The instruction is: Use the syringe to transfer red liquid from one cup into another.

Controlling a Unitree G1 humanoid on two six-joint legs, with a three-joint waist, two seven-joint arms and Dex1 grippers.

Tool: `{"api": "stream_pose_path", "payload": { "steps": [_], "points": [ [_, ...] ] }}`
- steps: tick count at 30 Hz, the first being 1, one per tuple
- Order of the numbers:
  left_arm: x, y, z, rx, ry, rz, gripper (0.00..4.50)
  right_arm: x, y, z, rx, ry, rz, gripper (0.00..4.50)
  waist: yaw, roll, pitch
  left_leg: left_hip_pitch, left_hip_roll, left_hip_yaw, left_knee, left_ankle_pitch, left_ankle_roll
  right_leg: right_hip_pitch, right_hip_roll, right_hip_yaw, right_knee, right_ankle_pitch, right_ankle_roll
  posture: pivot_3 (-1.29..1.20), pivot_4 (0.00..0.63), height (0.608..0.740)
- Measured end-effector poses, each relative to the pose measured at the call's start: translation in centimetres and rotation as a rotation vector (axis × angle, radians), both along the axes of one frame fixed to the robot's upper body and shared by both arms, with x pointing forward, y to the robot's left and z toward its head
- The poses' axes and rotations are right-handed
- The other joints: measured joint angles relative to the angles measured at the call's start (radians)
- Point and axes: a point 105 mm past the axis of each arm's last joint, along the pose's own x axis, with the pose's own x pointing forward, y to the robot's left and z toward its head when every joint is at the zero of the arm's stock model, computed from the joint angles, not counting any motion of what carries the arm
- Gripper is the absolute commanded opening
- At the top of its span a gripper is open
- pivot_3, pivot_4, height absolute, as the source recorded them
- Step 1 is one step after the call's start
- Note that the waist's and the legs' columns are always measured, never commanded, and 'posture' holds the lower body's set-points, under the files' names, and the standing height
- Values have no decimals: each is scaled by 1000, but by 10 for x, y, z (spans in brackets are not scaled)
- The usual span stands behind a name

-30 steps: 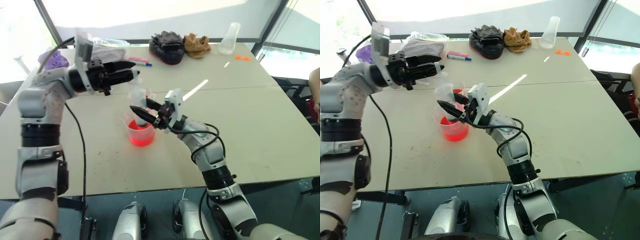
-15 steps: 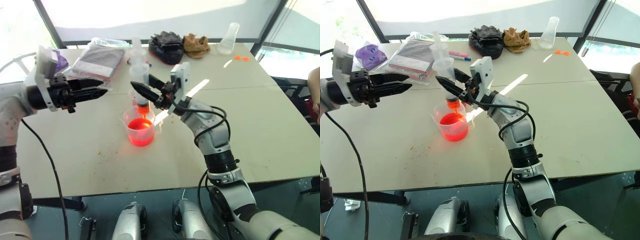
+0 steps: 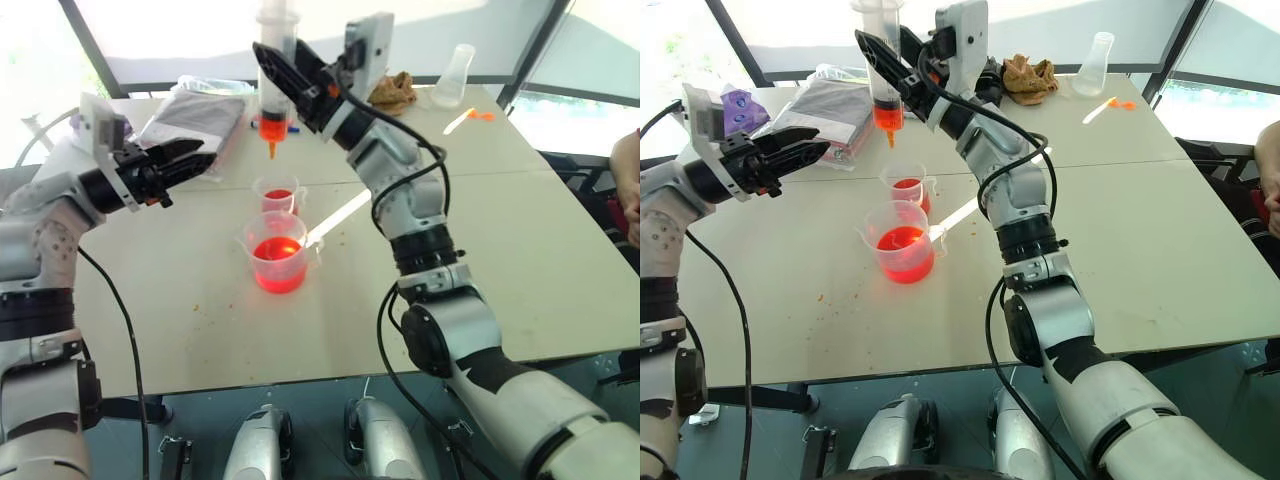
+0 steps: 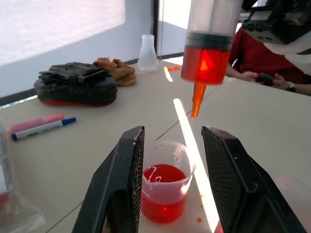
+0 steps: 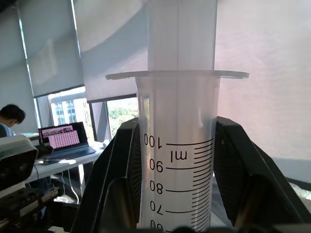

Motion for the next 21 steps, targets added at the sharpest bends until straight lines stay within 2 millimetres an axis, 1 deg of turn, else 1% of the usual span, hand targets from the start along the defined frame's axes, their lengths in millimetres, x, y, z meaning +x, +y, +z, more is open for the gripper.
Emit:
{"api": "stream_pose_path", "payload": {
  "steps": [2,3,6,8,9,11,13,17,19,21],
  "points": [
    [8,2,1,-16,-16,24,1928,9,5,-15,-29,21,-17,1490,0,0,0,0,0,0,0,0,0,0,0,0,0,0,0,0,150,740],
    [13,2,5,-33,-32,38,1928,13,7,-23,-46,28,-26,1490,1,-1,1,0,0,0,0,0,0,0,0,0,0,0,0,0,150,740],
    [23,1,29,-56,-109,58,1928,16,14,-40,-85,35,-29,1490,0,-3,2,-1,1,0,0,0,0,0,0,0,0,0,0,0,150,740],
    [27,-2,45,-66,-157,51,1928,17,17,-47,-108,34,-31,1490,0,-3,2,-1,1,0,0,1,-1,0,-1,0,0,0,0,0,150,740],
    [28,-4,52,-64,-181,45,1928,17,17,-49,-115,30,-35,1490,0,-3,2,-1,1,1,0,1,-2,0,-1,0,0,0,0,0,150,740],
    [33,-10,60,-57,-199,25,1928,18,16,-50,-126,20,-46,1490,1,-3,2,-1,1,1,0,1,-3,0,-1,0,-1,0,0,0,150,740],
    [40,-19,71,-67,-208,-13,1928,19,15,-50,-135,5,-54,1490,2,-4,2,-1,0,1,0,1,-2,0,-1,0,0,0,0,0,150,740],
    [42,-38,101,-63,-268,-93,1928,19,14,-50,-146,-6,-58,1490,-1,-4,2,-1,-1,1,0,1,-3,0,-1,0,-1,0,1,0,150,740],
    [43,-43,108,-60,-285,-116,1928,19,14,-50,-148,-11,-62,1490,-3,-4,2,-1,-1,2,0,1,-3,-1,-1,0,0,0,1,0,150,740],
    [46,-46,108,-60,-281,-125,1928,20,11,-50,-143,-14,-69,1490,-4,-4,2,-1,-1,2,-1,1,-3,-1,0,0,0,0,1,0,150,740]
  ]
}}
